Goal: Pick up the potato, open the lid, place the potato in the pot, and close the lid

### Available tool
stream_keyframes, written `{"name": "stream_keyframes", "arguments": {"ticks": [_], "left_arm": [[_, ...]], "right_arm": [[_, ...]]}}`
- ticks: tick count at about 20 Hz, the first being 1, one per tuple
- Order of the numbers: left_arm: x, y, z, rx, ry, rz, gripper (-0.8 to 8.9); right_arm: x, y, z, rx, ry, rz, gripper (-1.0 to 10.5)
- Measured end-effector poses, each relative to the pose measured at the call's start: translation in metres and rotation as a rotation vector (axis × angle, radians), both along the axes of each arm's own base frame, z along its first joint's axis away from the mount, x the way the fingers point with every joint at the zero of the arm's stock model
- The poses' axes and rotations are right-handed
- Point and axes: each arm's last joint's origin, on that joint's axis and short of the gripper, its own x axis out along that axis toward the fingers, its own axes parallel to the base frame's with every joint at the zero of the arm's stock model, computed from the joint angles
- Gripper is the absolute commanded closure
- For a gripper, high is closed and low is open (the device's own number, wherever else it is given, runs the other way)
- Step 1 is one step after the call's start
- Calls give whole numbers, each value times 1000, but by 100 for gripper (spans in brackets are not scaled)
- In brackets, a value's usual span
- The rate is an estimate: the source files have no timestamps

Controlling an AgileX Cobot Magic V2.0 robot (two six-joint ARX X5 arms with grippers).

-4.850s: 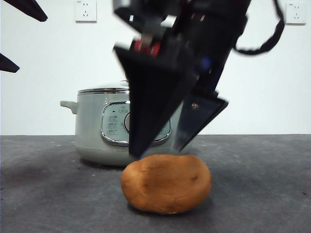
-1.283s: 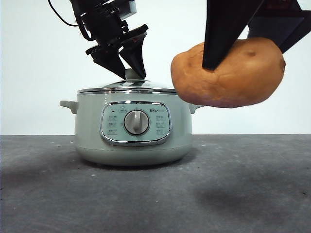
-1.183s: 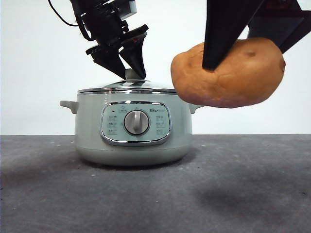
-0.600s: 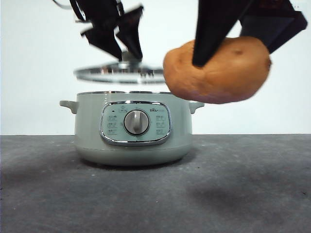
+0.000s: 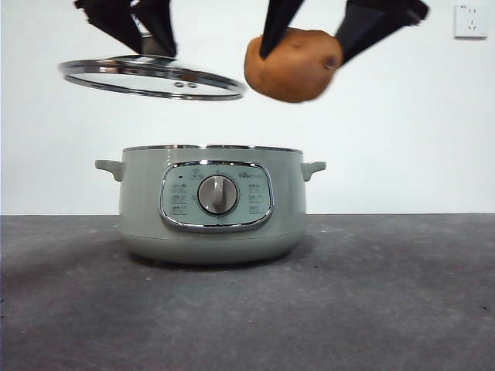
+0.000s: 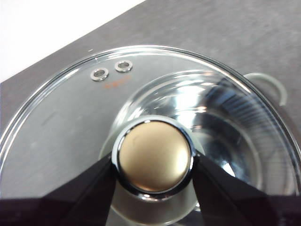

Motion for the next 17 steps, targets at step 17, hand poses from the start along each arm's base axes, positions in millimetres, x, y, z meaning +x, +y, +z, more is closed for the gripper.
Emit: {"name": "stream_keyframes", "arguments": {"ticks": [17], "left_arm": [[18,86,0,2,9,252,826]], "right_arm": [[182,100,-43,-156,29,-39,955]]}}
